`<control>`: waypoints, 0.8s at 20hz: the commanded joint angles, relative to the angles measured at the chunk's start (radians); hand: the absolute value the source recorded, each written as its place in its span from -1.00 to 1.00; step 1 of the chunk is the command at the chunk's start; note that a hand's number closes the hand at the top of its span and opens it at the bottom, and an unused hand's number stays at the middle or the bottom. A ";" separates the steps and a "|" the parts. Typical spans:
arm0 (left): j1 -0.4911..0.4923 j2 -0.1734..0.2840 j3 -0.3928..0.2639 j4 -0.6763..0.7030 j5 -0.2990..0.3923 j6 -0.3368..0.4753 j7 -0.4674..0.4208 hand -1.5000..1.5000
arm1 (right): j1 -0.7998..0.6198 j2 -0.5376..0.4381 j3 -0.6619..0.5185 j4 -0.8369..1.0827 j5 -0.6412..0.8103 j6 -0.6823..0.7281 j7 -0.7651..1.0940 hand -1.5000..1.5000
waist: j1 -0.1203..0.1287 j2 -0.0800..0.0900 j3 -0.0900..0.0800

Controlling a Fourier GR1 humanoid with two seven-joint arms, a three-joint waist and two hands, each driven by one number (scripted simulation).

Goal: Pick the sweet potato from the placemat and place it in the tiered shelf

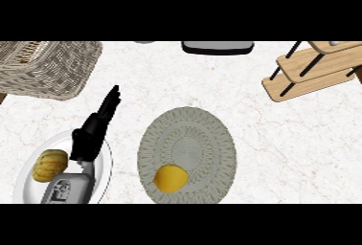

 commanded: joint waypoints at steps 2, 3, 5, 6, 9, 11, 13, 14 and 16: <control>-0.059 -0.004 0.010 0.030 0.014 -0.011 0.030 0.00 | -0.006 -0.050 -0.007 0.126 0.089 -0.128 0.043 -1.00 | -0.001 0.003 0.001; -0.037 -0.021 -0.016 0.011 -0.025 0.025 0.036 0.00 | -0.017 -0.072 -0.005 0.176 0.104 -0.125 0.039 -1.00 | 0.006 0.004 0.001; -0.041 -0.005 0.003 0.082 0.002 -0.016 -0.042 0.00 | -0.006 -0.020 0.007 0.171 0.112 -0.174 0.034 -1.00 | -0.005 0.000 0.001; -0.045 0.012 0.028 0.058 0.010 -0.011 -0.016 0.00 | -0.030 -0.045 -0.012 0.228 0.103 -0.159 0.016 -1.00 | 0.001 0.001 0.001; 0.005 0.036 0.030 -0.018 0.030 -0.042 0.005 0.00 | -0.003 -0.027 -0.060 0.153 0.017 -0.110 0.025 -1.00 | -0.010 -0.007 0.001; 0.007 -0.007 -0.012 0.024 -0.029 0.011 -0.037 0.00 | -0.074 -0.070 -0.096 0.218 -0.017 -0.059 -0.002 -1.00 | -0.003 -0.002 0.001; 0.007 -0.010 -0.004 0.028 -0.012 0.002 -0.031 0.00 | -0.093 -0.052 -0.117 0.250 -0.047 -0.045 -0.014 -1.00 | 0.002 -0.001 0.001; -0.015 -0.008 0.005 0.047 0.006 -0.014 -0.012 0.00 | -0.067 -0.031 -0.117 0.232 -0.060 -0.041 -0.031 -1.00 | -0.006 -0.003 0.001; -0.029 -0.001 0.010 0.001 0.000 -0.003 0.033 0.00 | -0.063 -0.092 -0.141 0.238 -0.095 0.055 -0.055 -1.00 | -0.008 -0.004 0.001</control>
